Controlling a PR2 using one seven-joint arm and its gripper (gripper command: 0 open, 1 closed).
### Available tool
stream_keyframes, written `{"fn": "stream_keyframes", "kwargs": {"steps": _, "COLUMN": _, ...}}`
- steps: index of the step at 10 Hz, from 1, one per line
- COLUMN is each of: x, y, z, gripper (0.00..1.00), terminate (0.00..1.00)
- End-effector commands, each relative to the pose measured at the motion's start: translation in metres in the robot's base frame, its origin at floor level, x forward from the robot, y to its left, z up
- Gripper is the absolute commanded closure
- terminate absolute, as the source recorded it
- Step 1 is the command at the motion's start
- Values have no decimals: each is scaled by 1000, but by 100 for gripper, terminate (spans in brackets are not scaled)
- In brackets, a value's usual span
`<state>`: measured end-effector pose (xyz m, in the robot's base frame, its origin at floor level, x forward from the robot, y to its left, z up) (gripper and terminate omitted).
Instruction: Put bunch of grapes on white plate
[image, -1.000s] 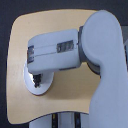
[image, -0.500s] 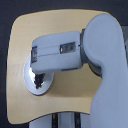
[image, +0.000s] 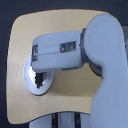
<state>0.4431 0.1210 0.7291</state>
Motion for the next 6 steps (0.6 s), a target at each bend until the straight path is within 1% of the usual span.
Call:
{"fn": "stream_keyframes", "kwargs": {"steps": 1, "x": 5, "y": -4, "z": 3, "gripper": 100, "terminate": 0}}
{"fn": "stream_keyframes", "kwargs": {"steps": 5, "x": 2, "y": -4, "z": 7, "gripper": 100, "terminate": 0}}
{"fn": "stream_keyframes", "kwargs": {"steps": 6, "x": 2, "y": -5, "z": 8, "gripper": 0, "terminate": 0}}
